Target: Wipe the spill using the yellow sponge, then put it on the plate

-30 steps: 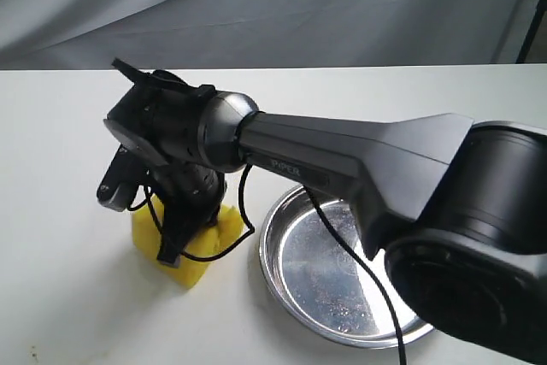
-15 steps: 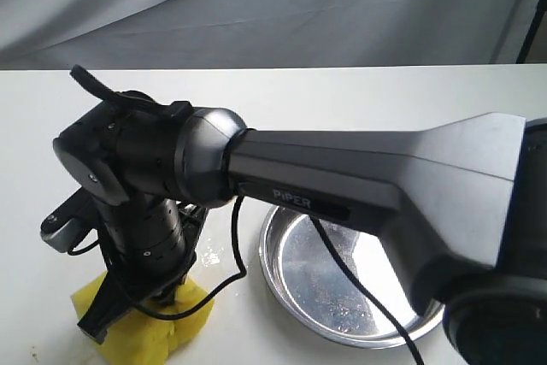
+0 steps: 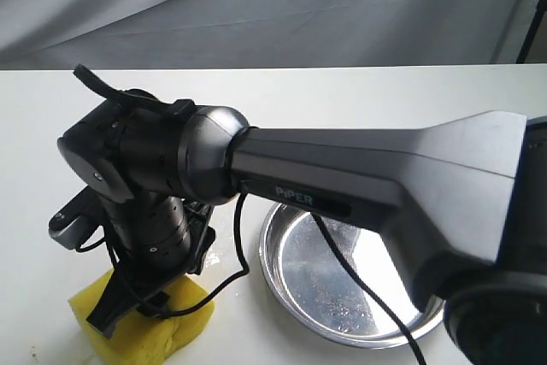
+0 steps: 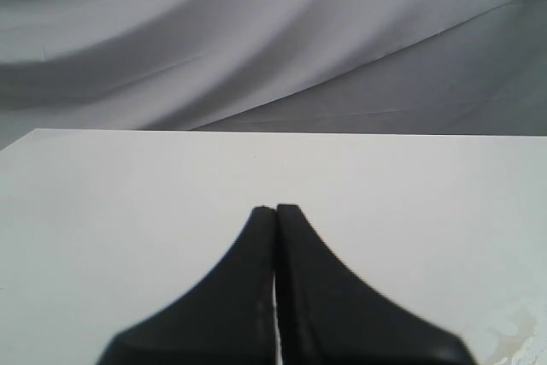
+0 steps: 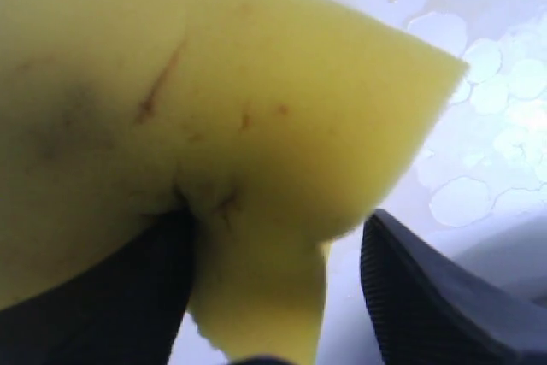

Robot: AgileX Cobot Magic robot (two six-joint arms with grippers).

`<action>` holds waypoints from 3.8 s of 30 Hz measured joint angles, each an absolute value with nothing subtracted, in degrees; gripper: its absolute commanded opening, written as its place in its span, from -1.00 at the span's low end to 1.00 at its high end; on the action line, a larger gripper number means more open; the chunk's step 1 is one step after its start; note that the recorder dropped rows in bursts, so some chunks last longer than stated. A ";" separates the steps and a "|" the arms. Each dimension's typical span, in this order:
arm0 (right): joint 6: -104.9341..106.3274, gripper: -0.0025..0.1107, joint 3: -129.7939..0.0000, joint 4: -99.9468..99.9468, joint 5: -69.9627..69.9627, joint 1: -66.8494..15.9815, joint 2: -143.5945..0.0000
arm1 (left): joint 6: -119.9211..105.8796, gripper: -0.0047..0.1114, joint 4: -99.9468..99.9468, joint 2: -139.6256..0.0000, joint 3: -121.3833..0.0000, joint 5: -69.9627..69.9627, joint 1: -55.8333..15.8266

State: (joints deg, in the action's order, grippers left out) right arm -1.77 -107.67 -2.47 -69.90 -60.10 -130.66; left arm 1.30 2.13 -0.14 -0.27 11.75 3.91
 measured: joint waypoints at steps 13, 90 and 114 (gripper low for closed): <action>-1.77 0.37 -107.53 -2.47 -69.98 -60.03 -127.13 | 1.30 -0.92 2.13 -0.14 -0.27 11.75 3.91; 18.50 -0.96 -106.84 9.75 -56.05 -60.03 -125.45 | 1.30 -0.92 2.13 -0.14 -0.27 11.75 3.91; 6.59 -0.96 -61.32 21.79 20.08 -71.35 -112.46 | 1.30 -0.92 2.13 -0.14 -0.27 11.75 3.91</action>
State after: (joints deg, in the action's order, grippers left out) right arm 6.59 -61.32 21.79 20.08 -71.35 -112.46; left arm 1.30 2.13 -0.14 -0.27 11.75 3.91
